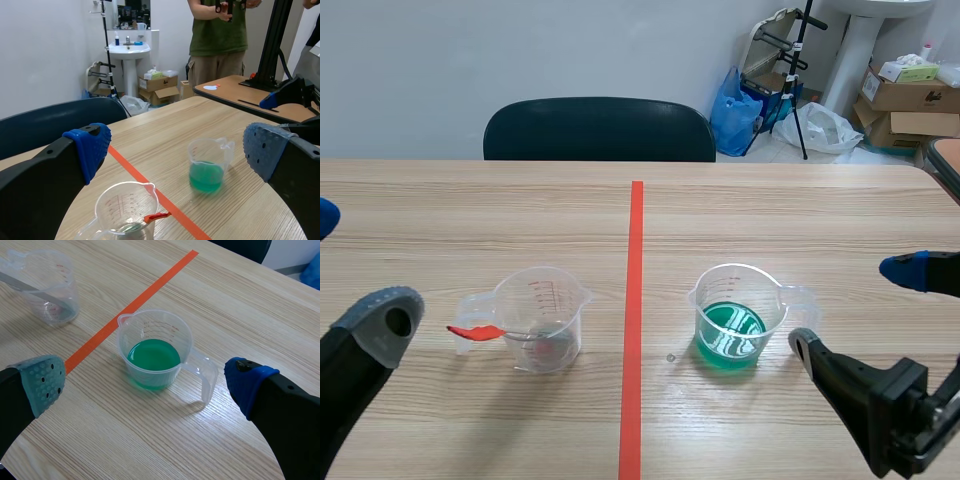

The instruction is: Do the redox reaction experiment

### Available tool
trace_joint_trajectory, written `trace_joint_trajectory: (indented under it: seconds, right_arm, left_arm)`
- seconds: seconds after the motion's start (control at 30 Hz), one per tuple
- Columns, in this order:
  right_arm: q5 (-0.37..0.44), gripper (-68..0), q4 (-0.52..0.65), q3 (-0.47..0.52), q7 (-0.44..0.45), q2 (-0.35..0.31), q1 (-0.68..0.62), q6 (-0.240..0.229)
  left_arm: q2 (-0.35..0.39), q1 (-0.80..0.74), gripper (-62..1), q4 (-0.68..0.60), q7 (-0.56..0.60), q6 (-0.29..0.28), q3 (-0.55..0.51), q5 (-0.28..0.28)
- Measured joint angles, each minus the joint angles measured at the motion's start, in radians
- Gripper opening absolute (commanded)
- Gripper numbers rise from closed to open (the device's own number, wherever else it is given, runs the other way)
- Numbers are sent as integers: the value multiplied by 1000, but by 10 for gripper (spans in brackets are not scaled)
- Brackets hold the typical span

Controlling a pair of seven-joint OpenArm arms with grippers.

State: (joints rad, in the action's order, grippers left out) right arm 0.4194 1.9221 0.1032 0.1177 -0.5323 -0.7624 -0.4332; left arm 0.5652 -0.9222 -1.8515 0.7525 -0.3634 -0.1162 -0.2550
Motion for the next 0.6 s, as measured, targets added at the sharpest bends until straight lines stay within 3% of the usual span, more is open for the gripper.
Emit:
trace_joint_trajectory:
  seconds: [0.03, 0.6]
  right_arm:
    - [0, 4, 0, 0, -4, 0, 0, 8]
    - [0, 4, 0, 0, -7, 0, 0, 10]
  left_arm:
    - [0, 0, -46, 0, 0, -5, 0, -19]
    - [0, 6, -46, 0, -2, -4, 0, -19]
